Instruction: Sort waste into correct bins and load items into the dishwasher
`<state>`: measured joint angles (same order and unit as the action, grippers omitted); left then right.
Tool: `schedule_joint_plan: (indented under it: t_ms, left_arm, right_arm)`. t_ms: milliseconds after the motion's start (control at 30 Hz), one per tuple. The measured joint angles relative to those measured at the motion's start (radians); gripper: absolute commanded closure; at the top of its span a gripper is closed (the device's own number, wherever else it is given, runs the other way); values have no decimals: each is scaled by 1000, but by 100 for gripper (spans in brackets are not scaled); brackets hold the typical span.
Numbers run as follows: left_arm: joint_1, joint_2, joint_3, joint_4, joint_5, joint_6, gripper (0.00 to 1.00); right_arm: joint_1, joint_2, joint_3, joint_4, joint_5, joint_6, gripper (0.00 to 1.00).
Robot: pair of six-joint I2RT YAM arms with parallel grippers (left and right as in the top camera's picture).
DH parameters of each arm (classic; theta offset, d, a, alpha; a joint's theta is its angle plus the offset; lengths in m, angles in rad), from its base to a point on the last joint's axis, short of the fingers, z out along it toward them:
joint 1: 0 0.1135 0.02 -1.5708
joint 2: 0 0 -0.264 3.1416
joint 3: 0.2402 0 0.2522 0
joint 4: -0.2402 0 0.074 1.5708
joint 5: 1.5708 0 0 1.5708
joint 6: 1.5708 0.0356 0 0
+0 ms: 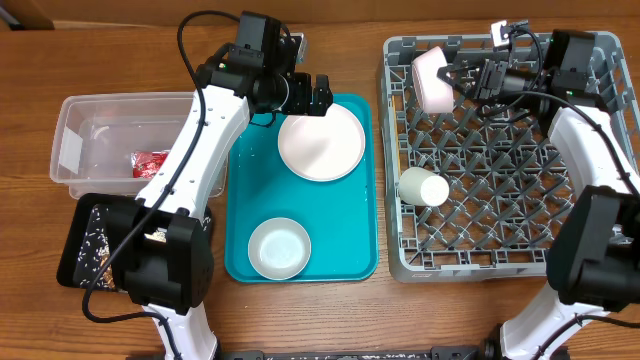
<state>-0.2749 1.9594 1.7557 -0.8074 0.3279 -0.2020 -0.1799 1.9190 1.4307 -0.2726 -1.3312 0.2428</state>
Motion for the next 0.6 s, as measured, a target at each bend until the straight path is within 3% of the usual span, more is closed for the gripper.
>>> schedule_joint_plan:
  t_ms: [533,600]
  left_arm:
    - [0,0,0,0,0,0,0]
    - [0,0,0,0,0,0,0]
  right_arm:
    - [-43,85,0,25,-6,1,96]
    - [-47,85,0,24,-8,0,90]
